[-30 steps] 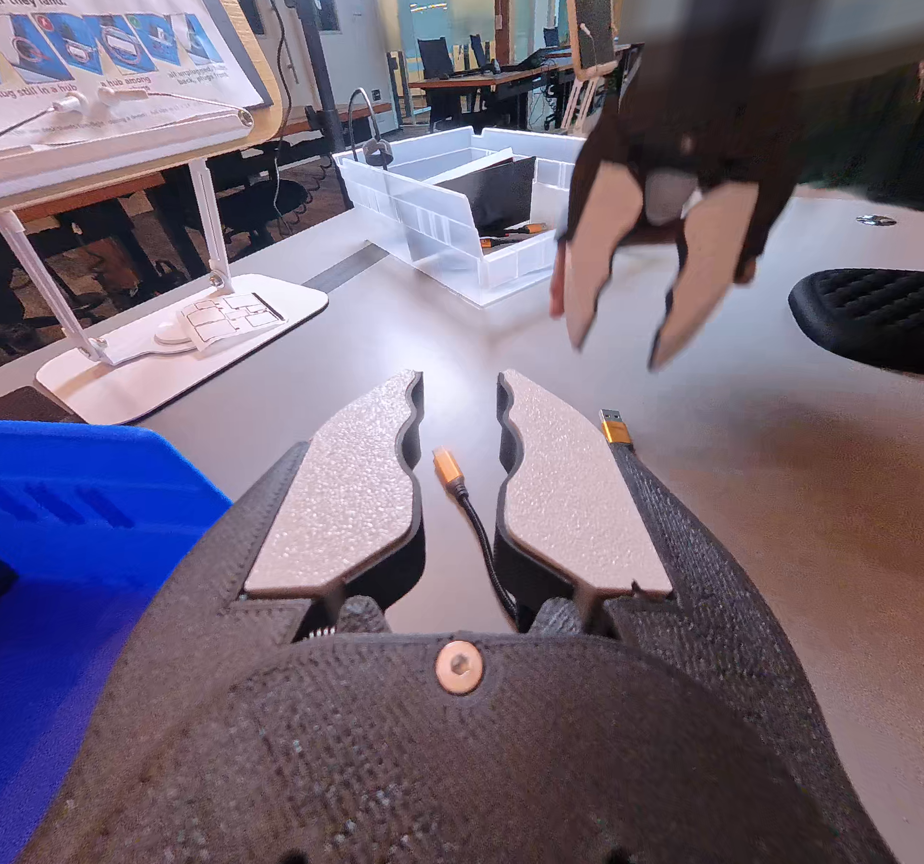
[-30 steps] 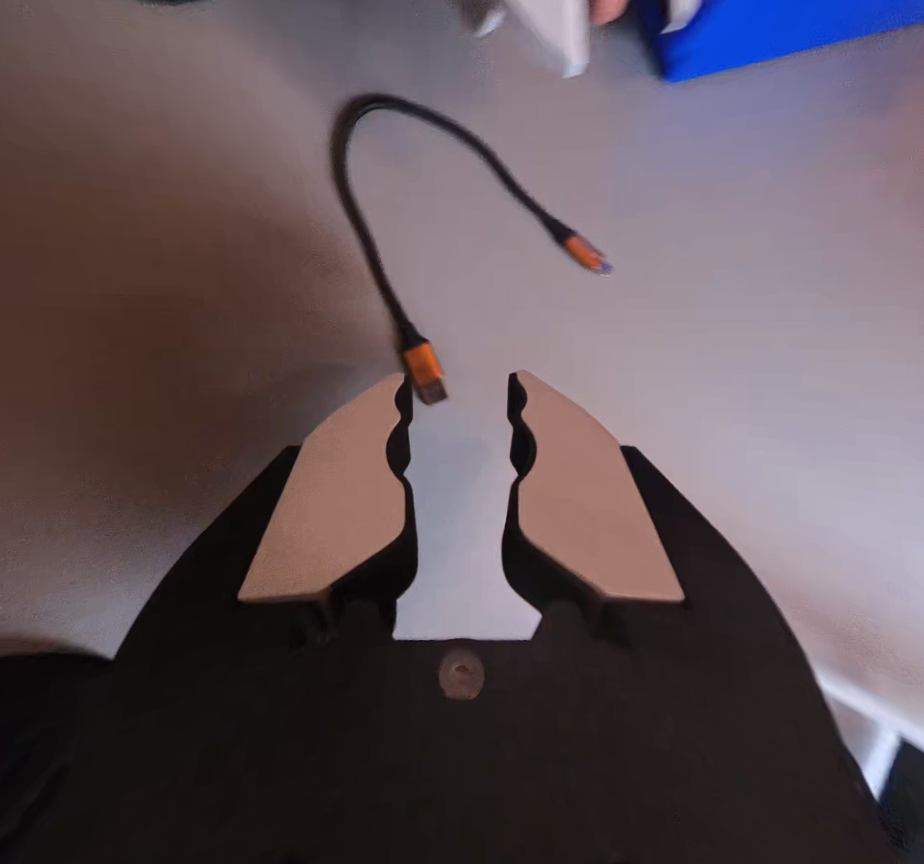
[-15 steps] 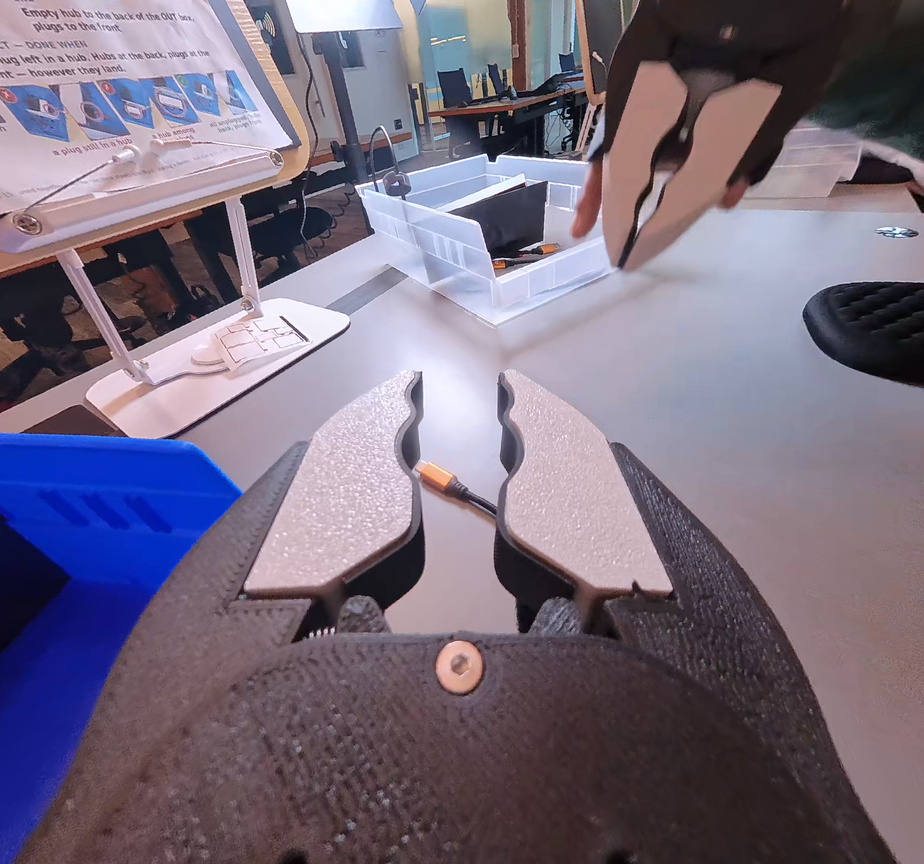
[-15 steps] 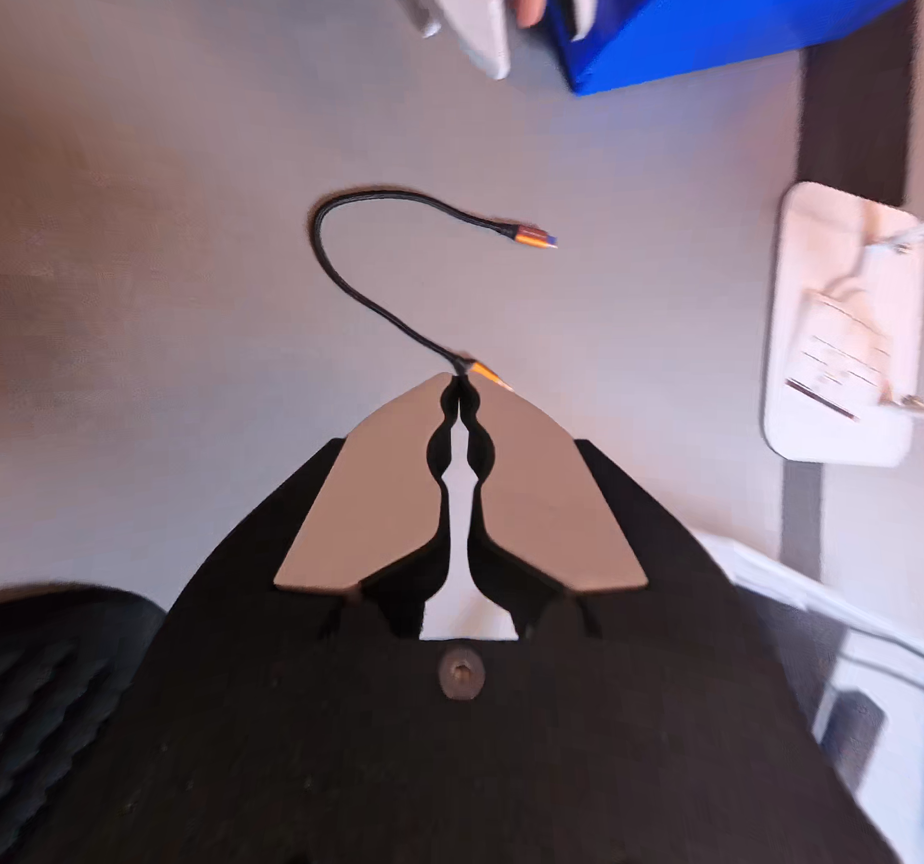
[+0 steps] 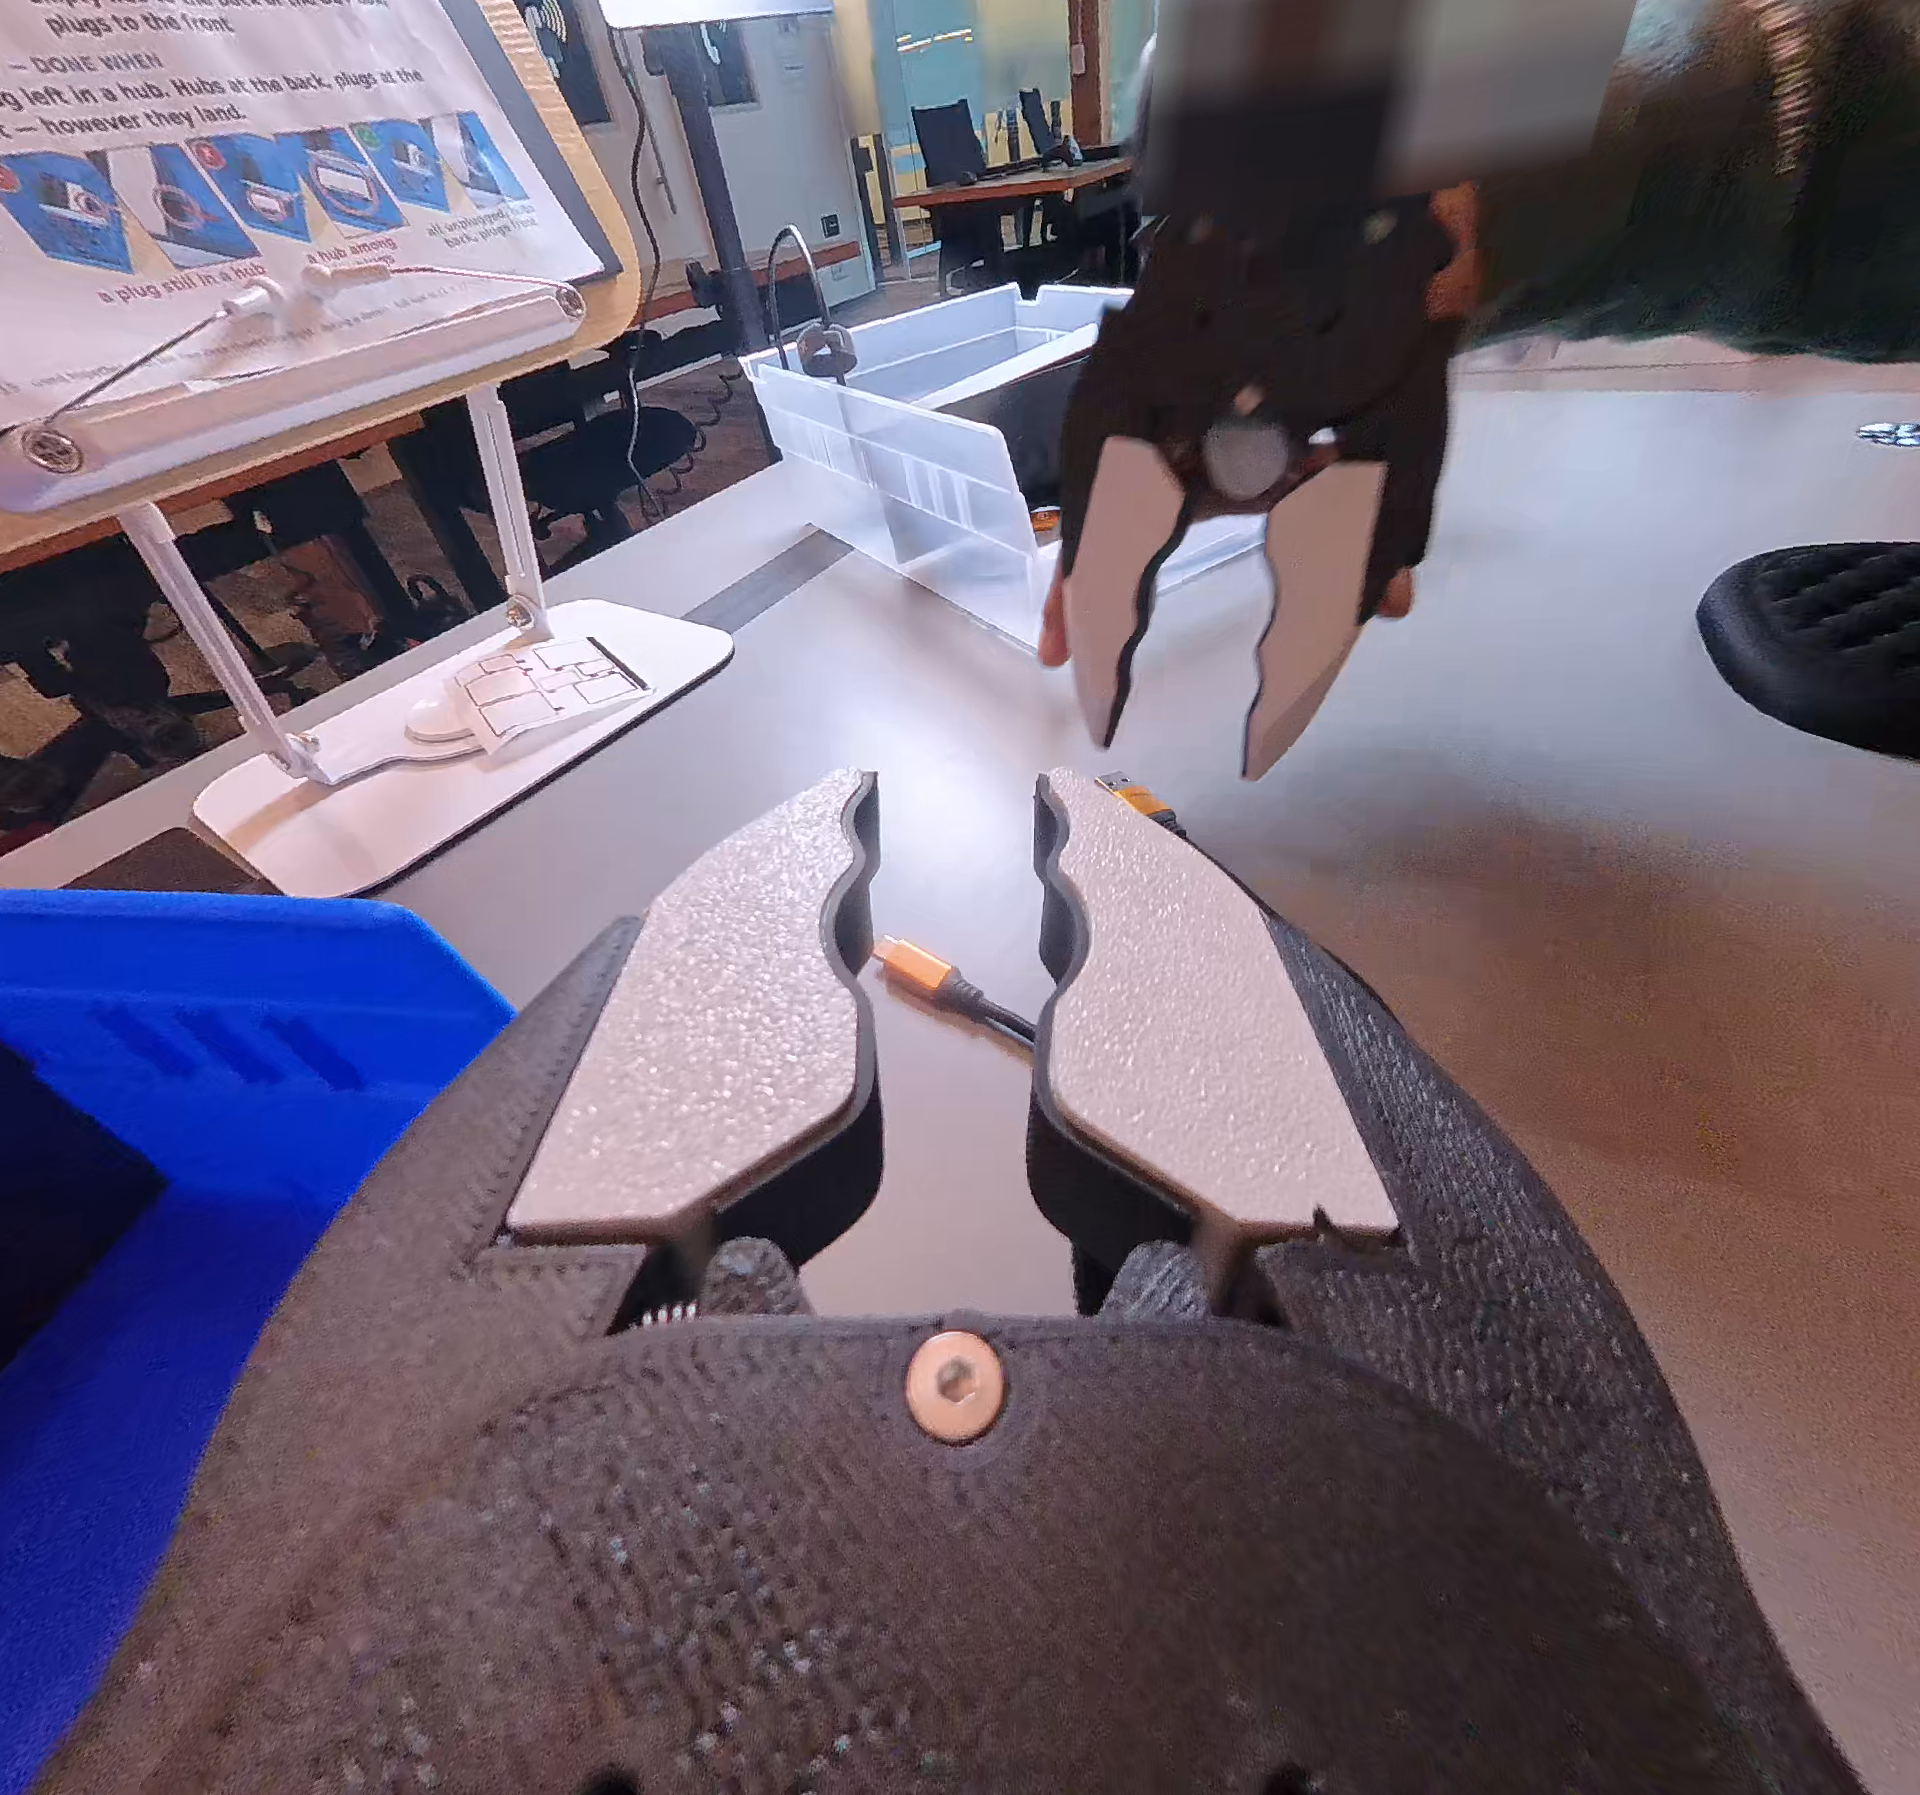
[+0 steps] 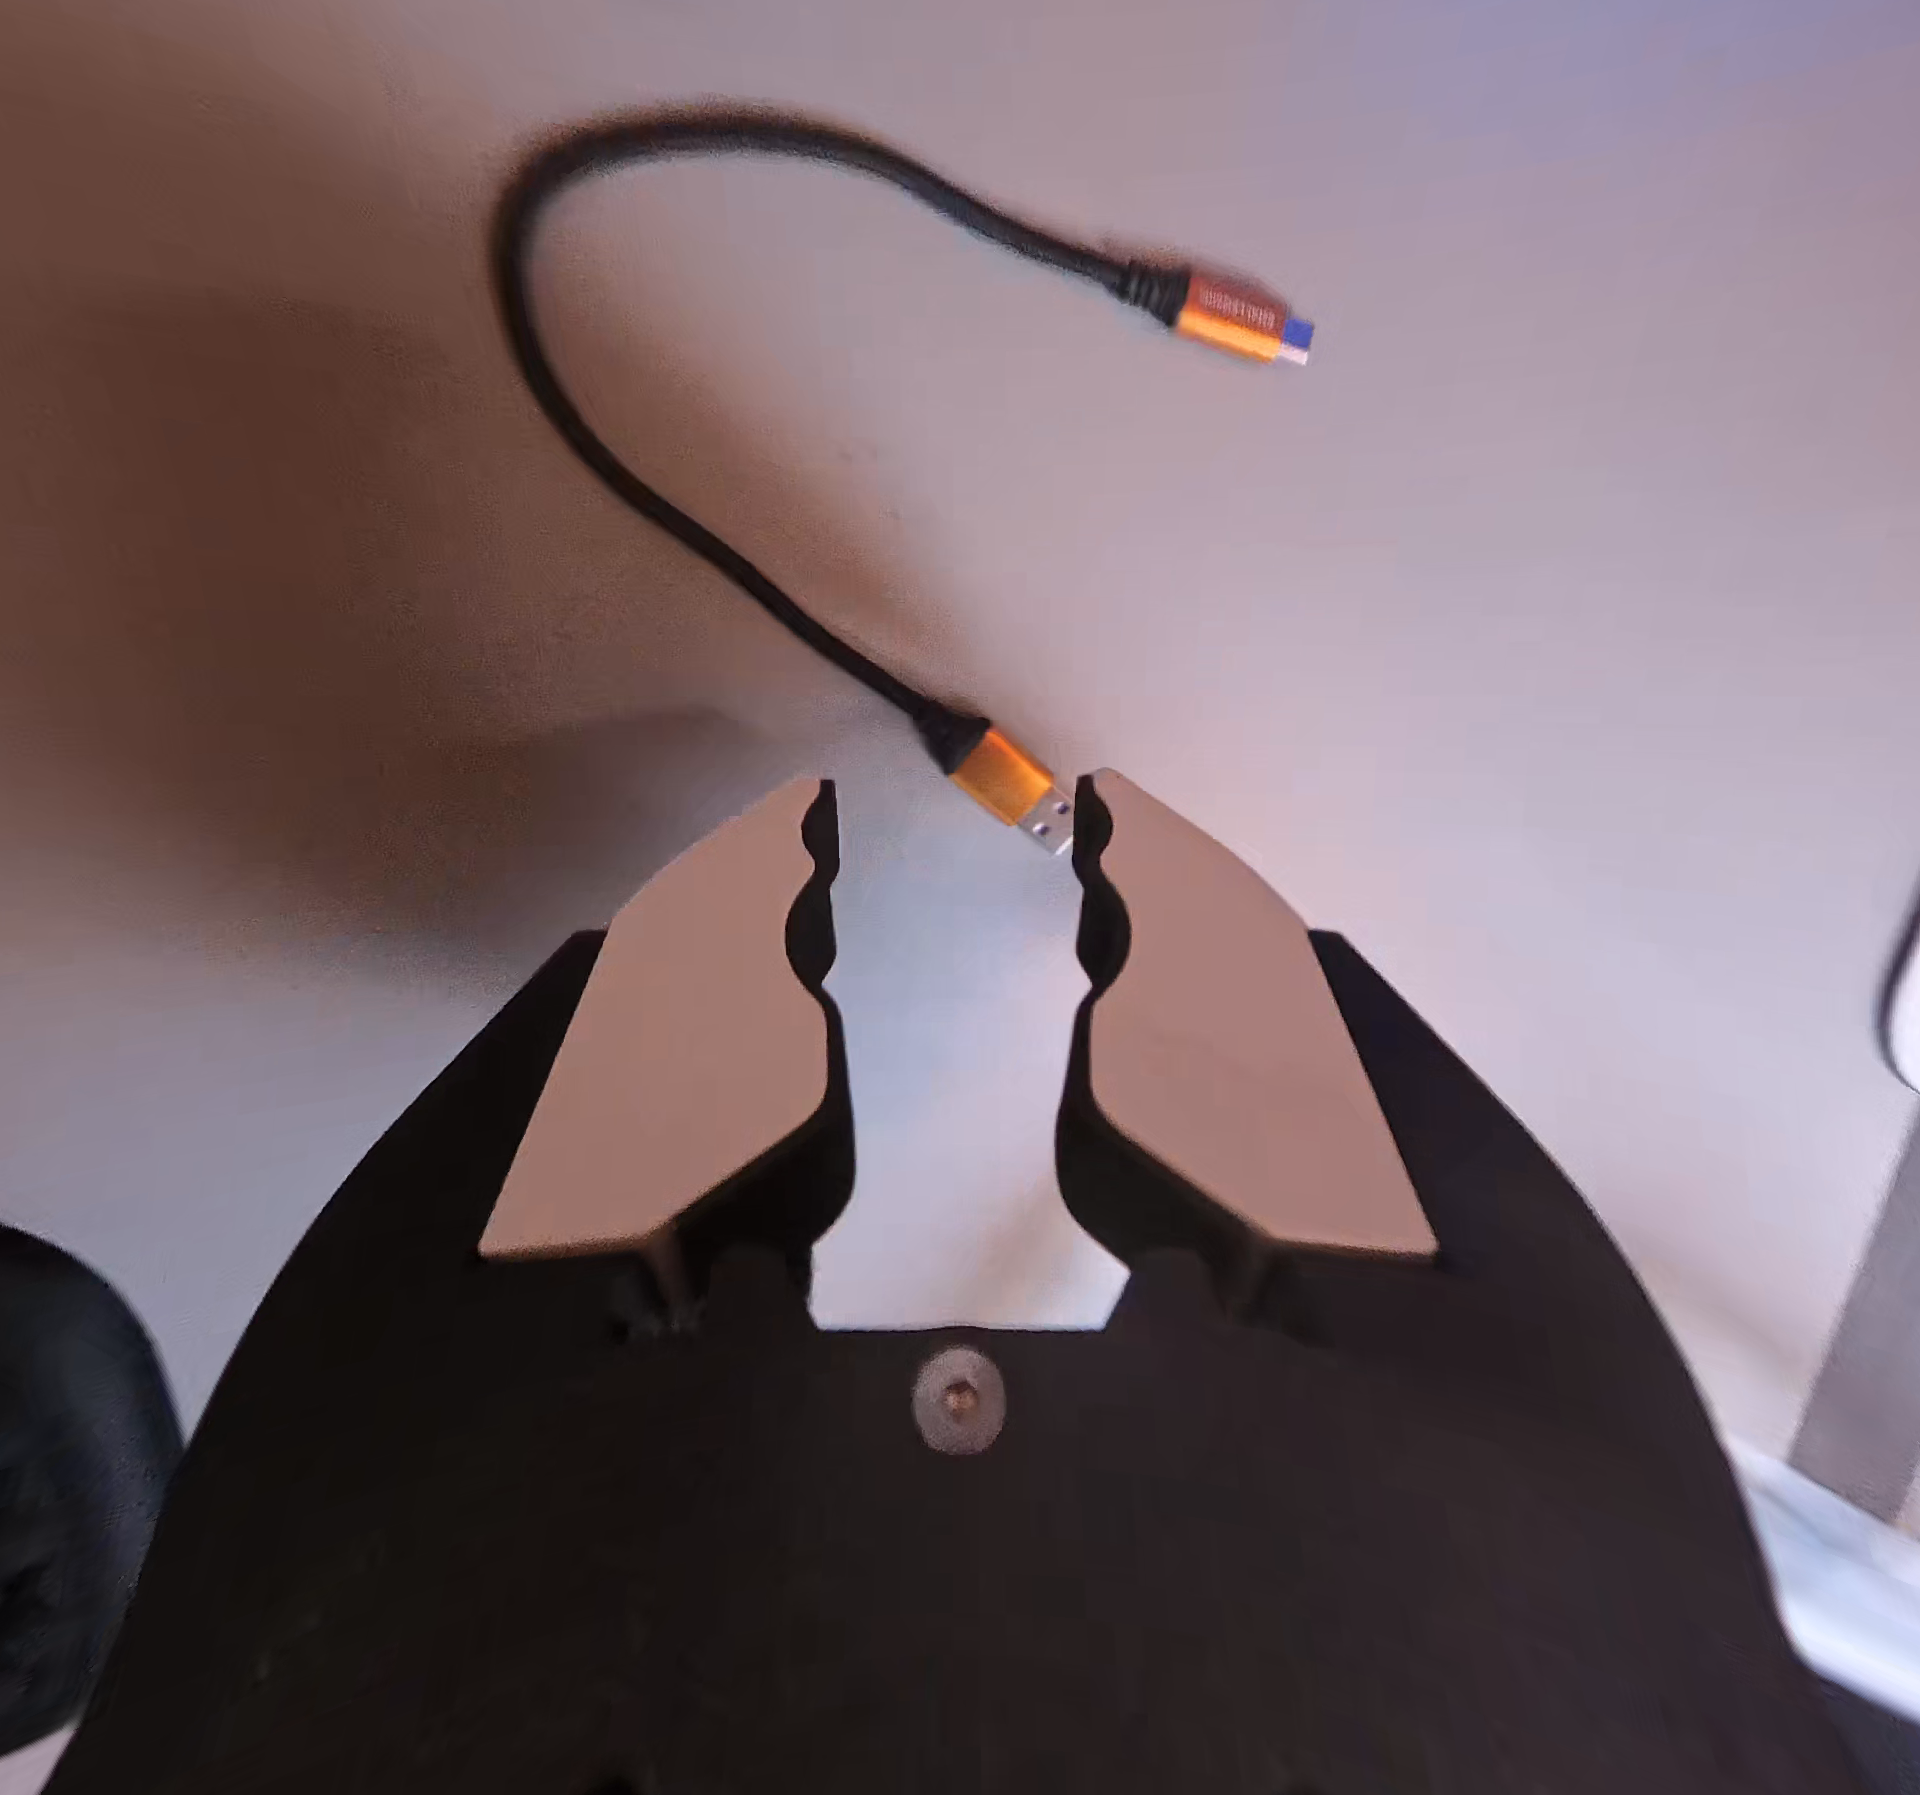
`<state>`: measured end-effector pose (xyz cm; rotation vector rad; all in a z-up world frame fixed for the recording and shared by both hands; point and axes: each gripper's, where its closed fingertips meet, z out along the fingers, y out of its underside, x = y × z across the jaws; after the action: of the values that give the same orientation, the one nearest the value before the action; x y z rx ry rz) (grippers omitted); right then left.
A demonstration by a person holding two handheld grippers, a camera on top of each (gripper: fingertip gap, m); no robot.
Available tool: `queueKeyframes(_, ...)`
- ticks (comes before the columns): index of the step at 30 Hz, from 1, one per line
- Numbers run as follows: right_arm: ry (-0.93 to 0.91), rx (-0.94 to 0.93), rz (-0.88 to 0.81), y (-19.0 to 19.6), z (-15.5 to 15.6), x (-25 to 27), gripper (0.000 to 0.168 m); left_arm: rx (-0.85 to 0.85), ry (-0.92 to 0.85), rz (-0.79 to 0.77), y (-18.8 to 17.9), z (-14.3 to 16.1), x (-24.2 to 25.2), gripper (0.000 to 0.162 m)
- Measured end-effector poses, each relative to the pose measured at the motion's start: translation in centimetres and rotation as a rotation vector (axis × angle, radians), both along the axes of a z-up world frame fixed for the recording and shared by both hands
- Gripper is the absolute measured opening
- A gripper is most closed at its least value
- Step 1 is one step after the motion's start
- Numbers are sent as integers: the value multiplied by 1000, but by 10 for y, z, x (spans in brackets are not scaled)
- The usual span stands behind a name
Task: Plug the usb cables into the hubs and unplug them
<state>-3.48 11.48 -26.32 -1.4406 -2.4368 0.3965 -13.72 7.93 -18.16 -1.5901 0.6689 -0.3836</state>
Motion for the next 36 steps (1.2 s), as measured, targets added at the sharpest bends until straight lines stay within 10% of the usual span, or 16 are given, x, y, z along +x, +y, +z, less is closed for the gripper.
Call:
queueKeyframes(11,-150,-99,90,-13,-18,10,15,-18,5,-26,0,-5,4,28)
queueKeyframes(26,312,209,-354,66,219,126,15,9,4,-7,-1,0,2,28)
queueKeyframes(36,17,242,-678,157,117,192,15,0,15,-14,-1,-3,3,28)
